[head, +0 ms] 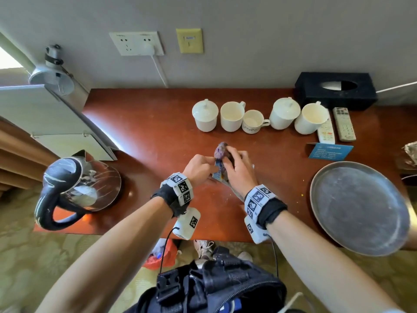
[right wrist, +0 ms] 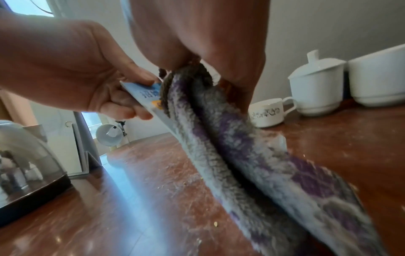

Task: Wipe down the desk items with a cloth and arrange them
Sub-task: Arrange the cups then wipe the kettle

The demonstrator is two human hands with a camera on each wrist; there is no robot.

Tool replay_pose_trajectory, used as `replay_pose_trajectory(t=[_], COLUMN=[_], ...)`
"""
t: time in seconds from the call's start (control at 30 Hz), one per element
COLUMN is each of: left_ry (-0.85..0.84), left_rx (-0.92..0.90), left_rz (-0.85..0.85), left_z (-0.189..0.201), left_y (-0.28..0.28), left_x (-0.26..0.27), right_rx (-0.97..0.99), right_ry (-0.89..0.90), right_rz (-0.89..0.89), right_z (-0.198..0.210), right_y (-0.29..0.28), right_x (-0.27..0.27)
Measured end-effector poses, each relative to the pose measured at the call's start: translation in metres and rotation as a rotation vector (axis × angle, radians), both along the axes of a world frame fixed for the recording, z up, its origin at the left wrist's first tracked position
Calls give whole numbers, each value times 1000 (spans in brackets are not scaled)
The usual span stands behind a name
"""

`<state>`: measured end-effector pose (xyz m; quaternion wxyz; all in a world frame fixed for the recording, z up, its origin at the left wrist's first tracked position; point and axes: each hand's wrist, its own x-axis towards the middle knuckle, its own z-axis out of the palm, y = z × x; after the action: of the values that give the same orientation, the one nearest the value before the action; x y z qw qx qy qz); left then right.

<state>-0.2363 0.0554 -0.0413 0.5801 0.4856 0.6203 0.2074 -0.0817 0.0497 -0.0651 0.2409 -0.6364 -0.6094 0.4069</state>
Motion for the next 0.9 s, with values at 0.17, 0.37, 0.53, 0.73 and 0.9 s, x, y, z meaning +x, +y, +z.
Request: replay_pose_trajectory(t=[0.17,0.37,0.53,0.73,0.9], left_ry=[12,4,42,58,28], left_rx=[2,6,66,51,32], left_rz=[17,36,37,45,39], left_z=[-3,-3,1,-7,-8], left_y=[-2,-5,-4,-3,-3], left_x=[-5,-3,-1,-7,-4], right_rx=[-105,-147,-16,-147,-165], right_ry=[-20,36,156,-1,242], right_rz=[-239,-357,-235,-349,-423], right_z=[-28,-29,-9,-31,-24], right_y=[2,5,-6,1,2], right_x=[1,6,-17,2,1])
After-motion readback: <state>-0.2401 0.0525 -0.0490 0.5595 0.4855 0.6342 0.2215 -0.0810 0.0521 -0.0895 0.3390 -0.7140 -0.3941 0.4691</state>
